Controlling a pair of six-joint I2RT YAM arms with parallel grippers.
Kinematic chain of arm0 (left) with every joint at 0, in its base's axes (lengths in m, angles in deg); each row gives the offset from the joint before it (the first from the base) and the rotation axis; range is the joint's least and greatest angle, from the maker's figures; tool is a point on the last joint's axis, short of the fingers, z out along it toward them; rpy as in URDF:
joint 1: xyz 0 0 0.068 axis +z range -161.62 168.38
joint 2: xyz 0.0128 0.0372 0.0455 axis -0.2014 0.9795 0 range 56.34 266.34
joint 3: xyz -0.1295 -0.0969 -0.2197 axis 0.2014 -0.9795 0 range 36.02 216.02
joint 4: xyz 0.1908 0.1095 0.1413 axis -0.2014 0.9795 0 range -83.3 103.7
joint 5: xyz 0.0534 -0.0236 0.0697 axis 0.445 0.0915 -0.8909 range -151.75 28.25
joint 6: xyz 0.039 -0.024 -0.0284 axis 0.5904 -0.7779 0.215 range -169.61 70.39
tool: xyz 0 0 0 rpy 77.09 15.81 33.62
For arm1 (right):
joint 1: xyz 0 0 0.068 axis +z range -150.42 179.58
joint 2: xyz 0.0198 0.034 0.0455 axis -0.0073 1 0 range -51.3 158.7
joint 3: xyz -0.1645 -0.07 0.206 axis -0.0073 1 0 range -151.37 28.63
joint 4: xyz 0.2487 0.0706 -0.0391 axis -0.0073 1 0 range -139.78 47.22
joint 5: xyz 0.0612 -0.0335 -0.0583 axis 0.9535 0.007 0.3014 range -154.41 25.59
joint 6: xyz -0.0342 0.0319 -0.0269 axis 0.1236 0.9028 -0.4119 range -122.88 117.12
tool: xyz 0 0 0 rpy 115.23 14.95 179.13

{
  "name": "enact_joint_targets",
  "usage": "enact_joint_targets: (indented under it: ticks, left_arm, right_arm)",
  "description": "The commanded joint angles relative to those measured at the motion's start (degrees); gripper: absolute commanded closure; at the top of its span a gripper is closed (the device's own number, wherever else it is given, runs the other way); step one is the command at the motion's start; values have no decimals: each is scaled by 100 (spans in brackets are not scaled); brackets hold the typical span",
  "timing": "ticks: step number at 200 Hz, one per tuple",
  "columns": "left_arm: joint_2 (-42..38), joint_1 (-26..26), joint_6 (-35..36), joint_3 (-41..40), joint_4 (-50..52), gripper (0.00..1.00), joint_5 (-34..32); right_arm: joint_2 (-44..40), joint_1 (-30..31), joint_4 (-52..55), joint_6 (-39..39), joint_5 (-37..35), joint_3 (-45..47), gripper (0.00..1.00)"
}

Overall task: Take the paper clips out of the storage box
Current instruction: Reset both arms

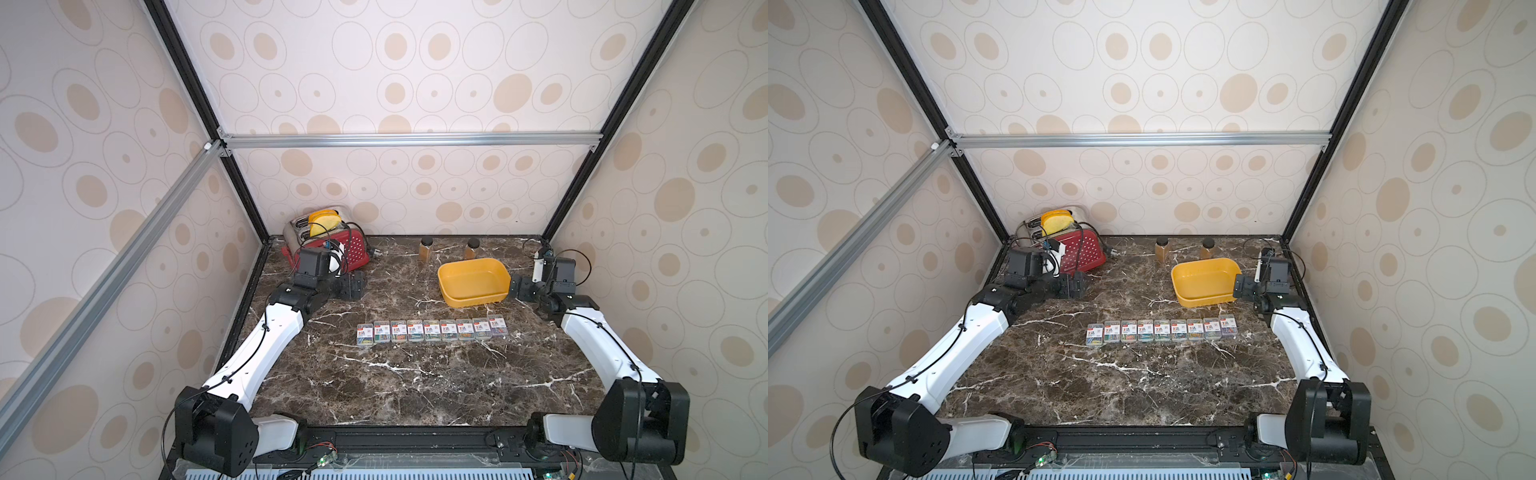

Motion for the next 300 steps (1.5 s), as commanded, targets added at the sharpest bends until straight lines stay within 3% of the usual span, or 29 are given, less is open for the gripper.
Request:
enact_joint_targets:
  ticks: [1, 152, 268, 300]
  left_arm:
    - [-113, 48, -51, -71, -230, 1, -188]
    - [-410, 124, -243, -934, -1102, 1, -565]
    - [-368, 302, -194, -1303, -1694, 1, -773]
    - [-333, 497, -243, -1415, -1906, 1, -775]
  right_arm:
    - [-237, 16, -488, 148, -152, 290, 0]
    - [-277, 20, -709, 216, -351, 555, 0]
    - [-173, 22, -1768, 19, -265, 1134, 0]
    - [-89, 9, -2108, -77, -551, 1233, 0]
